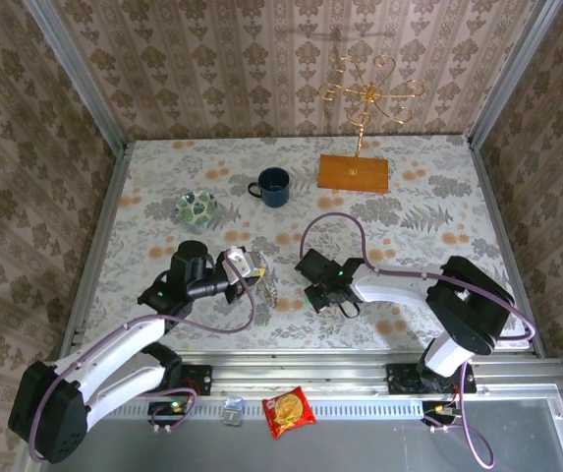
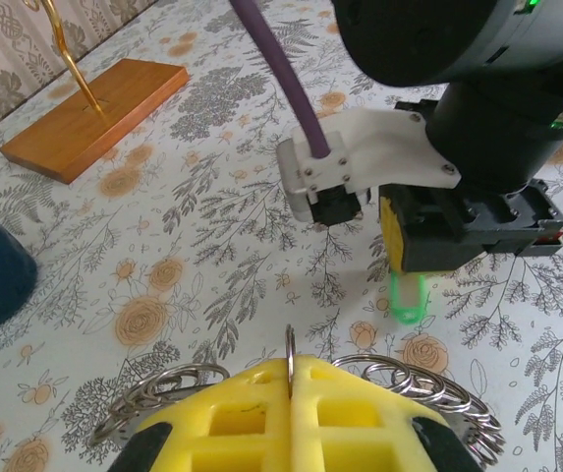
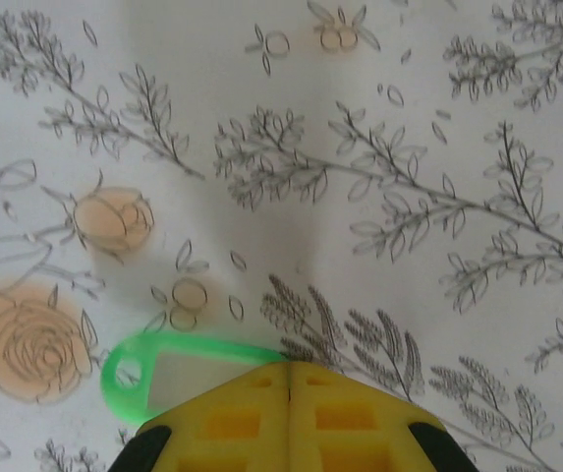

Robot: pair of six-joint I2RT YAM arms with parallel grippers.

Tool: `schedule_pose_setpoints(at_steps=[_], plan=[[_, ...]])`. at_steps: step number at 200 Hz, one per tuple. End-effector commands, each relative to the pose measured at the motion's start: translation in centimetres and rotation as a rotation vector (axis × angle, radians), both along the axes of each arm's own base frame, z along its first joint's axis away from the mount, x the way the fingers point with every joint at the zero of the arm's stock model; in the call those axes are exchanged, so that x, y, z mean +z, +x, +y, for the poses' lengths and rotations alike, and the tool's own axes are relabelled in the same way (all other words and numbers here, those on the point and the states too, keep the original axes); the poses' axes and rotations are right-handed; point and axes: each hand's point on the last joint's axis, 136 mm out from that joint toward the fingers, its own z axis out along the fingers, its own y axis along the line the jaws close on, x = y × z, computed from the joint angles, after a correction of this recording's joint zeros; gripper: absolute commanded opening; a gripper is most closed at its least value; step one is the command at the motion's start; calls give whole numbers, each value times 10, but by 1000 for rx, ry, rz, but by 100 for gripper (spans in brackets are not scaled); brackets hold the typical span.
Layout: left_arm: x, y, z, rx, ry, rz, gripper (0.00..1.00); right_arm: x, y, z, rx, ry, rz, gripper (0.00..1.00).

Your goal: Put the keys on the keyring

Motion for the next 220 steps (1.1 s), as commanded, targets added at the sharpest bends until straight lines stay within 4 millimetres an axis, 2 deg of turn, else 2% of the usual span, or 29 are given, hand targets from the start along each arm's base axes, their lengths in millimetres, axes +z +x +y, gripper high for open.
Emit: schedule_pose_setpoints(at_steps=[1, 49, 72, 107, 158, 190, 220], plan=[[18, 3, -7, -25, -33, -83, 0, 1, 14, 4, 0, -13, -46, 0], [18, 3, -8, -22, -56, -81, 0, 8, 11, 3, 4, 13, -55, 22], [19, 4, -9, -13, -74, -82, 0, 16, 9, 3, 8, 41, -62, 37], [16, 5, -10, 0, -88, -63, 0, 26, 2, 1, 10, 78, -40, 46], [16, 6, -10, 7, -91, -64, 0, 24, -1, -10, -34, 63, -20, 48], [15, 6, -11, 6, -90, -63, 0, 17, -6, -16, -7, 30, -5, 39], [14, 7, -11, 5, -92, -62, 0, 7, -16, -21, 34, -1, 38, 37]])
